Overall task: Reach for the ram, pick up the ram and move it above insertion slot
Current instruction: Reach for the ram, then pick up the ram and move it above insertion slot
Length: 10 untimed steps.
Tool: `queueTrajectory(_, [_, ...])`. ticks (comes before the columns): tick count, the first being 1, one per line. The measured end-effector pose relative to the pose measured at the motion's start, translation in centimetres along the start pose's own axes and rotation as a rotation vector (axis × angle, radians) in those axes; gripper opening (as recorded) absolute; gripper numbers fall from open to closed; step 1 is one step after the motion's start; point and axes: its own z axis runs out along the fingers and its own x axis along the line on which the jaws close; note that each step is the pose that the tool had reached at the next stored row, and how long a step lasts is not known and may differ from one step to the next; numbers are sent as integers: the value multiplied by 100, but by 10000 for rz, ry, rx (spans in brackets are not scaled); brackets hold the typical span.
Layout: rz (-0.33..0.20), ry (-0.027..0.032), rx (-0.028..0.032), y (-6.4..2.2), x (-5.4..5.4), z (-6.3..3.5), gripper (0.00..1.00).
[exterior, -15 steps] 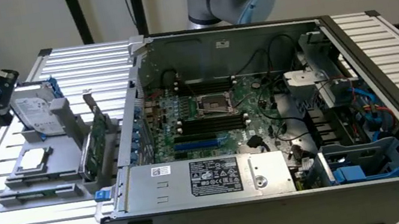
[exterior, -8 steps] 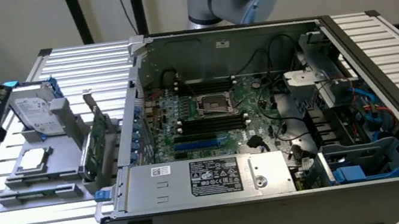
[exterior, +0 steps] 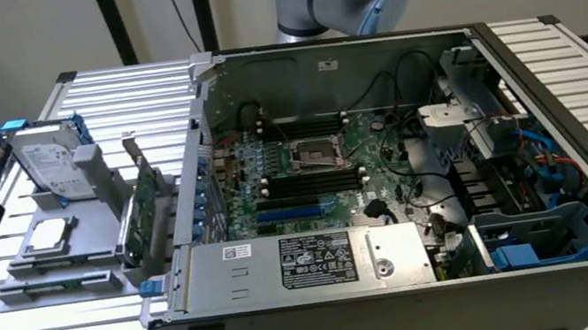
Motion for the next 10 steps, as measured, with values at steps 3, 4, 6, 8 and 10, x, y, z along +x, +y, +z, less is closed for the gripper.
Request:
queueTrajectory(3, [-1, 1, 1, -1, 0, -1, 11])
queueTrajectory(4, [-1, 1, 0, -1, 0, 0, 11])
queueTrajectory(6, [-93, 5, 1, -1, 0, -1, 11])
queueTrajectory(8, [-434, 18, 0, -1, 0, 0, 11])
queueTrajectory(10, [-794, 33, 0, -1, 0, 0, 11])
